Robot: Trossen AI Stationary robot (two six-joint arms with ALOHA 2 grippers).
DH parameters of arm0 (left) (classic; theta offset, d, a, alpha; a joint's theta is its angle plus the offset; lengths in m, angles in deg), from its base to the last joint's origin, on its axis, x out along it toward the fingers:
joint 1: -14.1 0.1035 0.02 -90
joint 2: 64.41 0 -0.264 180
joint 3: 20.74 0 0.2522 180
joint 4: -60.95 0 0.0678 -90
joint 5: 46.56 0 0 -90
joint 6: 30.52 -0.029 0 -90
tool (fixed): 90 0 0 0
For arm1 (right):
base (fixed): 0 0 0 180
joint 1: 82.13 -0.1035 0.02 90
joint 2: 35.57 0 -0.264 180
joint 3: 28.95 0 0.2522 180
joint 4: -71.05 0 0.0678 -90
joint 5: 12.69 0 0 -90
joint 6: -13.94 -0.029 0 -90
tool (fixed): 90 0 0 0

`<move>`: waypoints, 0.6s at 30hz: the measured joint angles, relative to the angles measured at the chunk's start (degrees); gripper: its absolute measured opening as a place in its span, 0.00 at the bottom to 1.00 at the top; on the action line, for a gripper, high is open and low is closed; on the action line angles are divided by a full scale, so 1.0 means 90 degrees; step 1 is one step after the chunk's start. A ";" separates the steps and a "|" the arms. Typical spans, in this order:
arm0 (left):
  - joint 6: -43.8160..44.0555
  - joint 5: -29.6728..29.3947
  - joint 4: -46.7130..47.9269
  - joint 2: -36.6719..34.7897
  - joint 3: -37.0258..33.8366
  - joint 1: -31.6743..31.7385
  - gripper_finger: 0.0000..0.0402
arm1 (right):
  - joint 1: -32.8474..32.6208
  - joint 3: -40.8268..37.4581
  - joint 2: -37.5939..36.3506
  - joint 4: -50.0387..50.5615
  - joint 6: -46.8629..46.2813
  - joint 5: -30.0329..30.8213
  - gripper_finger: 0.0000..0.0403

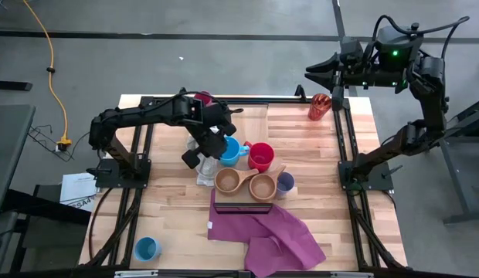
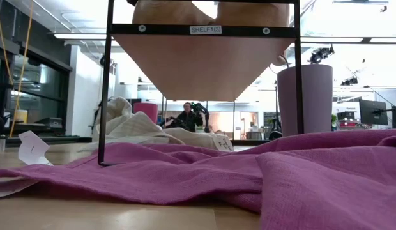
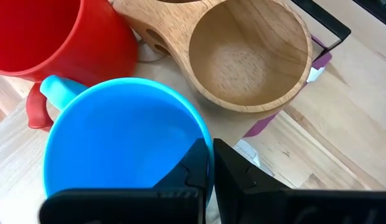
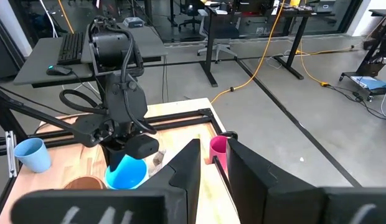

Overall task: Stack small to large cups/mugs on shelf
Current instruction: Put the blue mug on the shelf

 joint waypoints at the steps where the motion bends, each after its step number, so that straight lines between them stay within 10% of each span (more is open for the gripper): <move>1: 0.0000 0.0002 0.0005 0.0004 0.0000 0.0000 0.00 | 0.0000 0.0000 0.0000 0.0000 0.0000 0.0000 0.17; 18: -0.0005 -0.0071 -0.0002 0.0015 0.0000 0.0004 0.00 | 0.0001 0.0000 0.0000 0.0016 0.0000 -0.0002 0.17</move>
